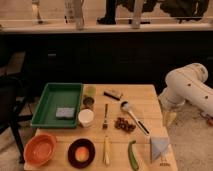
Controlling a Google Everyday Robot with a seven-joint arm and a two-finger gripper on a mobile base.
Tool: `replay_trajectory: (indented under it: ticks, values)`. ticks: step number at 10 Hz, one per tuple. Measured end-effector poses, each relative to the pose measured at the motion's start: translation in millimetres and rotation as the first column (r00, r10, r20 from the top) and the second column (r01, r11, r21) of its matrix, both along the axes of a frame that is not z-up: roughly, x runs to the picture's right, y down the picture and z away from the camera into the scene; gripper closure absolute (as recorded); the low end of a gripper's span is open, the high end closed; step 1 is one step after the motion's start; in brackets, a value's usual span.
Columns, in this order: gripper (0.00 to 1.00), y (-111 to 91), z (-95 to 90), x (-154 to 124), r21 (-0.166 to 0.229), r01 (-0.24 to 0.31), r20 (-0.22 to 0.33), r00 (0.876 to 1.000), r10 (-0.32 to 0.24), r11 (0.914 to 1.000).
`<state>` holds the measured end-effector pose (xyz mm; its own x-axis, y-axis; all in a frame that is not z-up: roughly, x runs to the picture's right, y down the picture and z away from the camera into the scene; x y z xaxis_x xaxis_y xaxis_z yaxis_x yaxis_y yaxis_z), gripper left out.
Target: Place brush in red bowl
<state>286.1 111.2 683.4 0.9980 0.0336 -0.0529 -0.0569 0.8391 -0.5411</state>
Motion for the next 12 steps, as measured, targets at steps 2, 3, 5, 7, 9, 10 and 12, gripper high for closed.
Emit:
replay_trajectory:
  ticks: [2, 3, 5, 7, 9, 10, 12]
  values:
    - [0.20, 0.0, 0.0, 0.0, 0.000, 0.000, 0.000, 1.000, 0.000, 1.0000]
    - [0.20, 0.1, -0.1, 0.1, 0.000, -0.001, 0.000, 1.000, 0.001, 1.0000]
    - [0.20, -1.1, 1.5, -3.4, 0.004, -0.051, 0.024, 0.998, 0.051, 0.9987]
    - [0.20, -1.6, 6.2, -6.9, 0.004, -0.111, 0.043, 0.993, 0.111, 0.9938]
    - [0.20, -4.1, 18.8, -15.4, -0.003, -0.185, 0.022, 0.982, 0.185, 0.9827]
    - [0.20, -4.5, 25.6, -16.8, -0.004, -0.251, -0.029, 0.967, 0.251, 0.9679]
    - [0.20, -5.7, 35.8, -19.2, 0.008, -0.369, -0.134, 0.921, 0.367, 0.9293]
